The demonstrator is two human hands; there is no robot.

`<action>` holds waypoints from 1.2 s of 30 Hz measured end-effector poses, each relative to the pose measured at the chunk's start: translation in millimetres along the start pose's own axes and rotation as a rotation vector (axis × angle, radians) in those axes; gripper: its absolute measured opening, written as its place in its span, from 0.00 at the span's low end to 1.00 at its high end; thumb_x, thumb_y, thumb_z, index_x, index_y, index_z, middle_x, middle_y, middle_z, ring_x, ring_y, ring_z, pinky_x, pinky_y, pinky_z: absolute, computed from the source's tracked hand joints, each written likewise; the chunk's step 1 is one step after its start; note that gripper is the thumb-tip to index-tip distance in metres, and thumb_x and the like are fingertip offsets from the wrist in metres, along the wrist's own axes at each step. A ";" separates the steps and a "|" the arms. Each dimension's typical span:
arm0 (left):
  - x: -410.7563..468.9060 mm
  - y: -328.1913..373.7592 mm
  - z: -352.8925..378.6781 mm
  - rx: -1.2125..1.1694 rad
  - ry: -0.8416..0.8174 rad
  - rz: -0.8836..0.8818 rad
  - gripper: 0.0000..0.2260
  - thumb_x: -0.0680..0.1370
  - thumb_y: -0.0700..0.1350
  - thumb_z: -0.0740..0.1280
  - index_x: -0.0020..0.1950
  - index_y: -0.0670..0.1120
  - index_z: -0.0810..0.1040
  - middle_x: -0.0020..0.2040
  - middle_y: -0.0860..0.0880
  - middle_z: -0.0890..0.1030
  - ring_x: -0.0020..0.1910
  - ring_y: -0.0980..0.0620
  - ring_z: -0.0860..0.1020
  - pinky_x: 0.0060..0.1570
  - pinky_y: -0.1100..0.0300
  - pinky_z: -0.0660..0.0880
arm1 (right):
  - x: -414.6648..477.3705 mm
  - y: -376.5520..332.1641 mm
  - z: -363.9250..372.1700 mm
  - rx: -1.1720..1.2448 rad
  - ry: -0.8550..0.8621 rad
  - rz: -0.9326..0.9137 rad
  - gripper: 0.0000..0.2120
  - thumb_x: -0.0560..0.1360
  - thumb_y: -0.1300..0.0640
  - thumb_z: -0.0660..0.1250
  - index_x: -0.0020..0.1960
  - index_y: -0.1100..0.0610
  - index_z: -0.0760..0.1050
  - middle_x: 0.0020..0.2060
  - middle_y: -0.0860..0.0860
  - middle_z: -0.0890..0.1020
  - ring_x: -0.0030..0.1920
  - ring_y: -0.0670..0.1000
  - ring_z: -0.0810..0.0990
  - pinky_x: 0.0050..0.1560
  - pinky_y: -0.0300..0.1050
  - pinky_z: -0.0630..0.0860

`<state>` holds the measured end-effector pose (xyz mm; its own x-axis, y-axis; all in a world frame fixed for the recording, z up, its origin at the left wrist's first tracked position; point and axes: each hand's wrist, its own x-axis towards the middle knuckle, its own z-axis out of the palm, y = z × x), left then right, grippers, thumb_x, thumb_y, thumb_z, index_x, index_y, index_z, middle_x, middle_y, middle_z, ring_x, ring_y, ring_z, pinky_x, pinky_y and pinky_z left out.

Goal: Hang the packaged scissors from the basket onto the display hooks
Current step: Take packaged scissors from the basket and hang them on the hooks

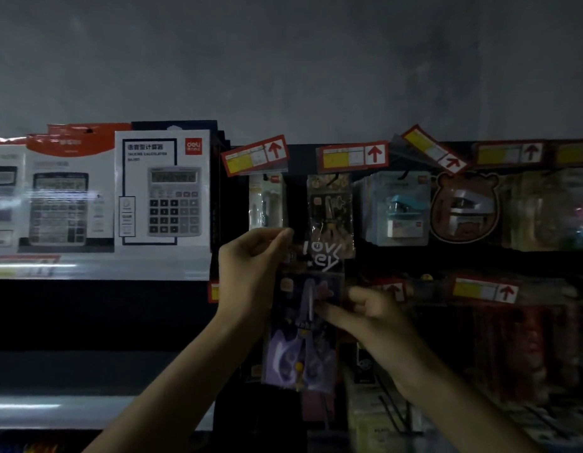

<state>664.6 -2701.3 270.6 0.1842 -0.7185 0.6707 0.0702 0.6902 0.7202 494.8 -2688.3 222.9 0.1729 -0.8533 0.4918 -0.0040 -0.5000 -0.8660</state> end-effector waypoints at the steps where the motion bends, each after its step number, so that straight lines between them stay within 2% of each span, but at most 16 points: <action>1: -0.8 0.9 2.4 -0.012 -0.012 -0.010 0.07 0.79 0.46 0.71 0.52 0.44 0.85 0.44 0.45 0.87 0.42 0.47 0.86 0.36 0.59 0.79 | -0.6 -0.2 -2.1 -0.002 0.004 -0.009 0.12 0.75 0.56 0.74 0.58 0.53 0.84 0.51 0.48 0.88 0.53 0.48 0.86 0.54 0.45 0.82; 4: -6.9 1.1 7.8 -0.036 -0.108 -0.074 0.12 0.76 0.50 0.73 0.60 0.54 0.82 0.47 0.49 0.87 0.42 0.54 0.86 0.36 0.63 0.79 | 1.2 -0.6 -11.4 -0.044 0.065 -0.060 0.08 0.76 0.58 0.73 0.55 0.54 0.85 0.48 0.49 0.88 0.51 0.48 0.86 0.53 0.44 0.83; 6: -10.1 -2.6 10.1 -0.021 -0.169 -0.141 0.23 0.70 0.54 0.77 0.65 0.57 0.78 0.49 0.51 0.87 0.45 0.54 0.86 0.41 0.59 0.82 | 4.0 -1.8 -17.5 -0.054 0.100 -0.080 0.06 0.77 0.58 0.72 0.53 0.55 0.85 0.47 0.50 0.88 0.50 0.49 0.87 0.53 0.45 0.83; 7: -11.8 -4.3 11.1 -0.009 -0.186 -0.173 0.27 0.68 0.54 0.78 0.66 0.55 0.77 0.49 0.51 0.87 0.47 0.53 0.86 0.44 0.55 0.83 | 5.4 -2.4 -20.6 -0.049 0.114 -0.085 0.06 0.77 0.58 0.72 0.53 0.54 0.85 0.48 0.50 0.88 0.51 0.49 0.86 0.53 0.45 0.82; 8: -13.4 -5.1 11.9 -0.004 -0.206 -0.198 0.27 0.67 0.52 0.78 0.64 0.51 0.79 0.49 0.50 0.87 0.47 0.51 0.86 0.45 0.54 0.83 | 7.1 -2.8 -23.9 -0.043 0.132 -0.090 0.06 0.78 0.58 0.71 0.53 0.53 0.85 0.48 0.51 0.88 0.51 0.49 0.86 0.52 0.45 0.82; 10: -15.2 -7.1 13.2 0.014 -0.249 -0.233 0.20 0.69 0.48 0.78 0.58 0.44 0.83 0.47 0.46 0.87 0.47 0.46 0.87 0.45 0.53 0.84 | 10.3 -4.1 -31.1 -0.035 0.160 -0.107 0.06 0.79 0.58 0.70 0.54 0.54 0.84 0.48 0.52 0.88 0.51 0.51 0.86 0.50 0.44 0.81; 13: -15.5 -12.8 11.5 0.026 -0.289 -0.258 0.10 0.73 0.43 0.76 0.51 0.40 0.84 0.46 0.42 0.87 0.43 0.48 0.86 0.38 0.58 0.82 | 14.3 -7.1 -38.4 -0.025 0.177 -0.131 0.07 0.79 0.56 0.69 0.54 0.55 0.84 0.48 0.53 0.88 0.50 0.52 0.86 0.49 0.42 0.80; 17: -8.7 -16.2 14.1 0.001 -0.284 -0.271 0.09 0.75 0.40 0.75 0.52 0.38 0.83 0.47 0.41 0.87 0.43 0.45 0.86 0.38 0.56 0.81 | 21.9 -8.5 -37.6 0.008 0.155 -0.121 0.08 0.80 0.56 0.69 0.56 0.55 0.83 0.47 0.52 0.88 0.48 0.50 0.87 0.41 0.36 0.79; 20: -4.1 -16.4 19.6 0.012 -0.277 -0.269 0.10 0.75 0.42 0.75 0.53 0.38 0.82 0.47 0.42 0.87 0.45 0.45 0.86 0.39 0.56 0.81 | 29.9 -9.6 -38.3 0.003 0.168 -0.134 0.08 0.80 0.59 0.69 0.58 0.56 0.81 0.47 0.52 0.88 0.48 0.51 0.87 0.44 0.40 0.81; 23: 3.3 -9.9 24.6 0.049 -0.270 -0.250 0.11 0.75 0.47 0.73 0.53 0.41 0.83 0.45 0.45 0.87 0.42 0.49 0.86 0.39 0.59 0.82 | 38.0 -13.8 -42.8 -0.051 0.219 -0.171 0.06 0.80 0.60 0.69 0.56 0.57 0.81 0.46 0.52 0.88 0.47 0.52 0.87 0.43 0.42 0.82; 25: 12.9 -2.0 27.8 0.026 -0.220 -0.219 0.07 0.77 0.44 0.72 0.52 0.42 0.83 0.43 0.44 0.87 0.39 0.51 0.85 0.38 0.61 0.82 | 46.2 -14.7 -45.8 -0.049 0.280 -0.173 0.06 0.80 0.60 0.69 0.56 0.58 0.81 0.46 0.54 0.88 0.48 0.55 0.87 0.45 0.49 0.83; 27: 25.5 7.5 32.4 0.024 -0.193 -0.160 0.04 0.79 0.39 0.70 0.53 0.42 0.82 0.44 0.44 0.86 0.40 0.52 0.85 0.38 0.64 0.81 | 55.5 -14.6 -51.1 -0.087 0.335 -0.178 0.07 0.80 0.57 0.69 0.55 0.59 0.81 0.45 0.55 0.87 0.49 0.58 0.86 0.52 0.58 0.82; 29: 39.2 16.7 38.2 0.046 -0.187 -0.101 0.03 0.80 0.38 0.69 0.52 0.44 0.81 0.43 0.46 0.85 0.39 0.55 0.84 0.37 0.66 0.80 | 64.0 -16.1 -56.5 -0.110 0.358 -0.180 0.07 0.80 0.56 0.69 0.54 0.60 0.81 0.45 0.55 0.87 0.49 0.58 0.86 0.54 0.60 0.81; 31: 53.3 25.0 44.4 0.085 -0.187 -0.057 0.05 0.81 0.38 0.68 0.49 0.48 0.80 0.43 0.49 0.85 0.37 0.58 0.84 0.35 0.68 0.79 | 70.8 -18.6 -61.9 -0.096 0.377 -0.186 0.06 0.80 0.57 0.70 0.53 0.59 0.81 0.44 0.55 0.87 0.47 0.56 0.86 0.51 0.55 0.81; 33: 66.9 31.6 49.5 0.128 -0.180 -0.046 0.05 0.81 0.40 0.68 0.48 0.49 0.80 0.44 0.48 0.85 0.37 0.56 0.84 0.34 0.67 0.79 | 78.3 -19.8 -66.7 -0.096 0.408 -0.174 0.06 0.79 0.58 0.70 0.51 0.60 0.81 0.44 0.57 0.86 0.47 0.58 0.85 0.47 0.52 0.79; 36: 82.8 41.1 56.4 0.130 -0.169 -0.085 0.05 0.82 0.44 0.67 0.51 0.45 0.80 0.47 0.43 0.84 0.37 0.53 0.82 0.32 0.65 0.79 | 88.7 -20.7 -71.2 -0.095 0.434 -0.176 0.09 0.77 0.57 0.70 0.51 0.64 0.79 0.47 0.65 0.84 0.49 0.67 0.83 0.45 0.61 0.79</action>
<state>627.4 -2737.3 365.7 0.0154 -0.7852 0.6190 -0.0502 0.6177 0.7848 440.1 -2764.1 290.9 -0.2478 -0.7276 0.6396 -0.1046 -0.6363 -0.7643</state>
